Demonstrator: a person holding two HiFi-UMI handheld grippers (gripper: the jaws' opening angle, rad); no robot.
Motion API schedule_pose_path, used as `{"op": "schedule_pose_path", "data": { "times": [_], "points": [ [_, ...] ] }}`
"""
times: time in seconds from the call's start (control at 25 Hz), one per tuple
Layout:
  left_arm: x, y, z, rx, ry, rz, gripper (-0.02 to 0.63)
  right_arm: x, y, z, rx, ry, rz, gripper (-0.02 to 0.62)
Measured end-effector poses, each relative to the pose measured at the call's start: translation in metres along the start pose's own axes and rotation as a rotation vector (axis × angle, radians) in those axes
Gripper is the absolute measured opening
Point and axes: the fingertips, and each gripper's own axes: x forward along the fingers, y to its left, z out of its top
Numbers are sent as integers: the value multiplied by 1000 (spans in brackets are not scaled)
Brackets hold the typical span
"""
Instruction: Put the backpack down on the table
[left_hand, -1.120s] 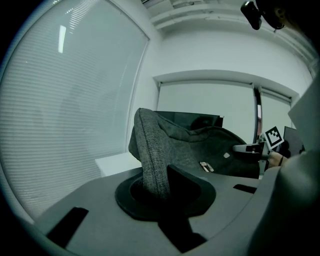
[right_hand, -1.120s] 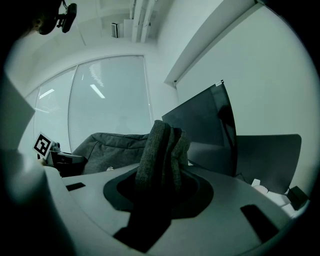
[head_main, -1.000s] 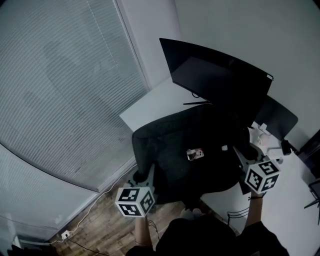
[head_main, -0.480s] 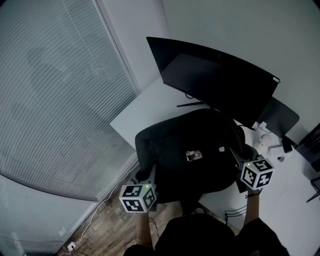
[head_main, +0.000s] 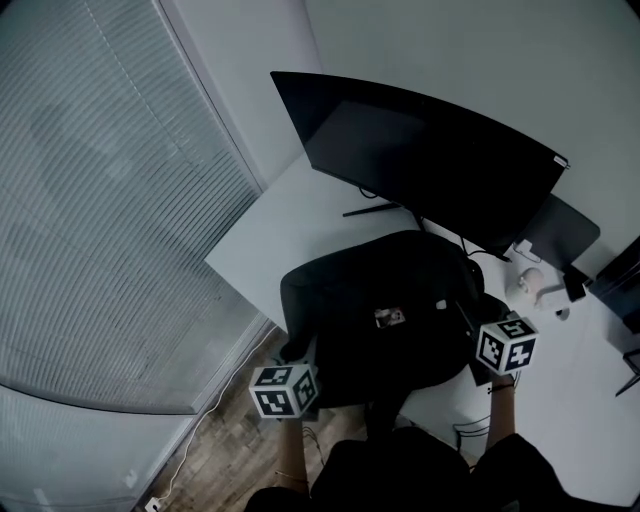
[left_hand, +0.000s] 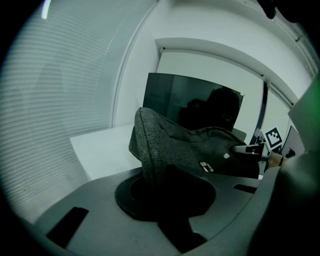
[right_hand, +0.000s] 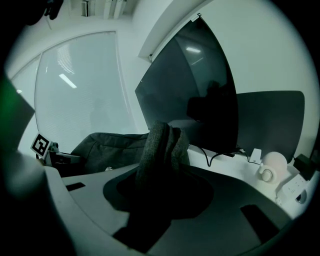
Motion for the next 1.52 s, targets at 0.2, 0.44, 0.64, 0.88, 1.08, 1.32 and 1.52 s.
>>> {"op": "schedule_pose_path", "data": {
  "times": [0.2,0.44,0.64,0.88,1.08,1.32,1.52],
  "points": [
    [23,4,-12,-17,46,-19,63,12,-13,-17,29,45,-21,120],
    [39,10,-17,-19,83,-33,63,23,-23,-30,67,78,-27,120],
    [45,12,-21,-23,106,-32,67,28,-28,-38,84,104,-24,120],
    [57,18,-27,-32,143,-35,74,36,-34,-46,99,144,-29,120],
    [66,20,-34,-24,180,-25,92,39,-42,-57,121,173,-33,121],
    [76,27,-41,-43,226,-22,118,45,-48,-66,135,213,-41,129],
    [82,31,-43,-47,235,-2,158,49,-54,-72,157,235,-42,140]
  ]
}}
